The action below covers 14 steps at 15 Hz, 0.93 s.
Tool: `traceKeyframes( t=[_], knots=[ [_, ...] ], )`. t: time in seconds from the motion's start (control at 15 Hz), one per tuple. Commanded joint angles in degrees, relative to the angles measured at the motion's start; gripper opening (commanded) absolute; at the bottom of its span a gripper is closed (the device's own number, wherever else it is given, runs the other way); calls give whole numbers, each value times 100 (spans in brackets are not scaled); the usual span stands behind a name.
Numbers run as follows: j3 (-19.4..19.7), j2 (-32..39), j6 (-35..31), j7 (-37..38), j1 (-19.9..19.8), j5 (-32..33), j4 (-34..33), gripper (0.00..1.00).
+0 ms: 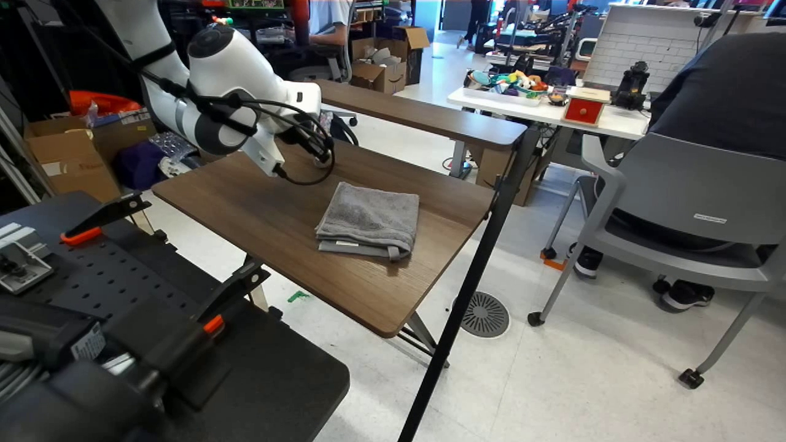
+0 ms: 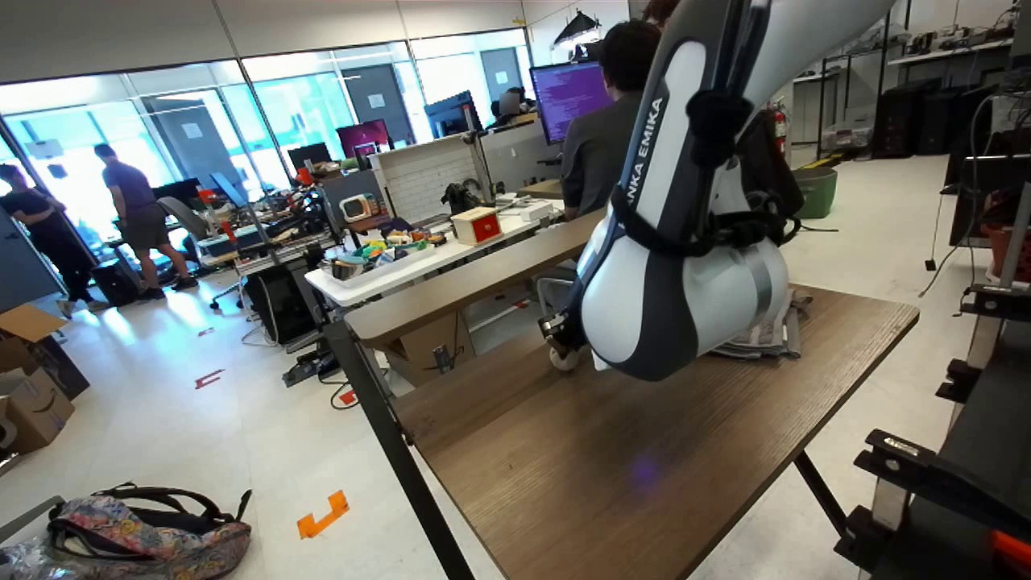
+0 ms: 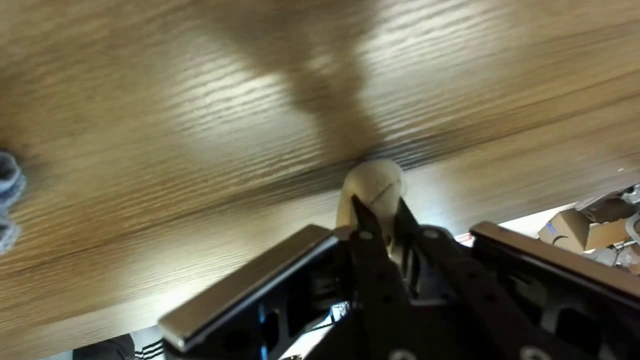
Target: Use the towel to wipe the table, then move the brown object closer to you
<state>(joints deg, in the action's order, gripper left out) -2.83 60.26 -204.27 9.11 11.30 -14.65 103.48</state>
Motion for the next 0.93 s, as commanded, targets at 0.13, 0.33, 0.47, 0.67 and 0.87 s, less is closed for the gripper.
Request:
traceKeyframes(
  t=[0.13, 0.33, 0.47, 0.67, 0.87],
  knots=[
    [-1216, -1237, -1050, 150, -1012, 1031, 1853, 2],
    [-2024, -1833, -844, 430, -1775, 1673, 2609, 2],
    [-2418, -2052, -617, 572, -2133, 1966, 2971, 2],
    [-2734, -2121, -343, 696, -2404, 2180, 3353, 2],
    [-2772, -1955, -348, 757, -2361, 2103, 3548, 2]
  ],
)
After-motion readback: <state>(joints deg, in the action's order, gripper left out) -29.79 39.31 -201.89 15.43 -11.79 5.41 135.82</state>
